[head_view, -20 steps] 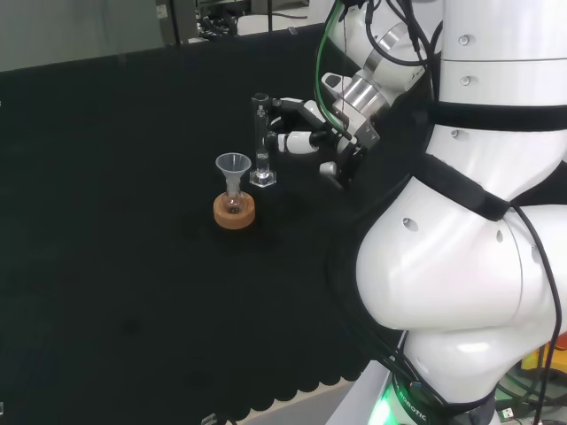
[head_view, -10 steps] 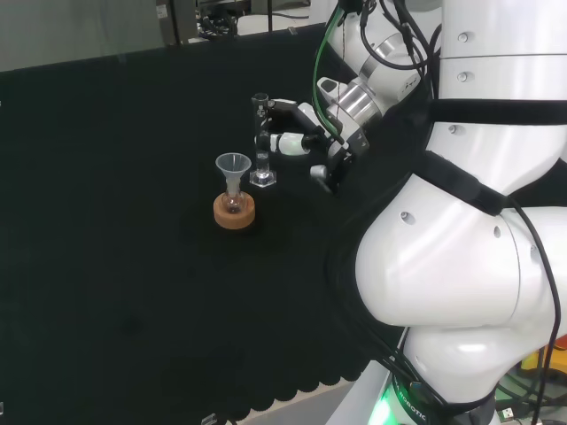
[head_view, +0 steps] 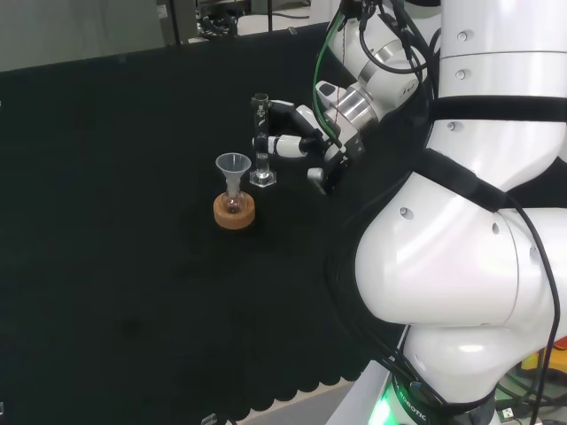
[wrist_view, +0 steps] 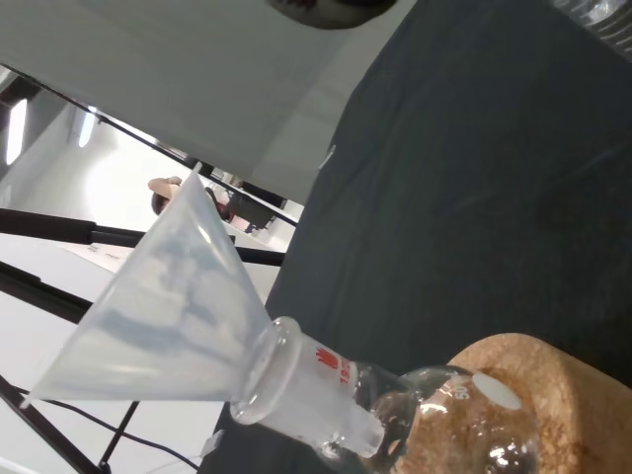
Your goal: Pick up the graduated cylinder.
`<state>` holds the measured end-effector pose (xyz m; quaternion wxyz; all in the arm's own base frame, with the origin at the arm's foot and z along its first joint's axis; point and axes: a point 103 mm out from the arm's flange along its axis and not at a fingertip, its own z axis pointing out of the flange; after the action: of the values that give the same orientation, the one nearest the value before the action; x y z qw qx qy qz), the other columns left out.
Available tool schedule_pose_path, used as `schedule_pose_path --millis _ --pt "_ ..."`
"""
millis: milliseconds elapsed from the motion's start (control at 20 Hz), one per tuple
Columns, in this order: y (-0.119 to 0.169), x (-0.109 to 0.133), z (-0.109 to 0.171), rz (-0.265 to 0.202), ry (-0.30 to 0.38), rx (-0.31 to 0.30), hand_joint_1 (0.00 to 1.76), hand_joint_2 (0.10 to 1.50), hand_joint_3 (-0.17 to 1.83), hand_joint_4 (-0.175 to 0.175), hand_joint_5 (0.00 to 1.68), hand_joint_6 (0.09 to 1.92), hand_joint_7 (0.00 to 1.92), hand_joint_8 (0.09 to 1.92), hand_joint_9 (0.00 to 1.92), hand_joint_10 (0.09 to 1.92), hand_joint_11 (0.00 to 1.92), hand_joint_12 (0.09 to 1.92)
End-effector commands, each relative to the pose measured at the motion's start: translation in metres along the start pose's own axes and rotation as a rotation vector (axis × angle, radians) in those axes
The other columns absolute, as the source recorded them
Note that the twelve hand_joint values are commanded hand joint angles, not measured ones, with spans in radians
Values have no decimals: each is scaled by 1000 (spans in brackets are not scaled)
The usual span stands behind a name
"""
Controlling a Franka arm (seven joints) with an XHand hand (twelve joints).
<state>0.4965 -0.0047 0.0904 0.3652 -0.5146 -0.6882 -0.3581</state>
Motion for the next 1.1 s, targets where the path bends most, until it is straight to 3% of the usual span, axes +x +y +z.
schedule_pose_path --millis 50,1100 --pt "3 -2 4 -16 29 -6 1108 1011 -175 -39 510 87 338 600 578 555 246 1322" --pt "3 -13 15 -16 95 -59 1128 1019 -175 -29 647 121 445 582 695 518 379 1283"
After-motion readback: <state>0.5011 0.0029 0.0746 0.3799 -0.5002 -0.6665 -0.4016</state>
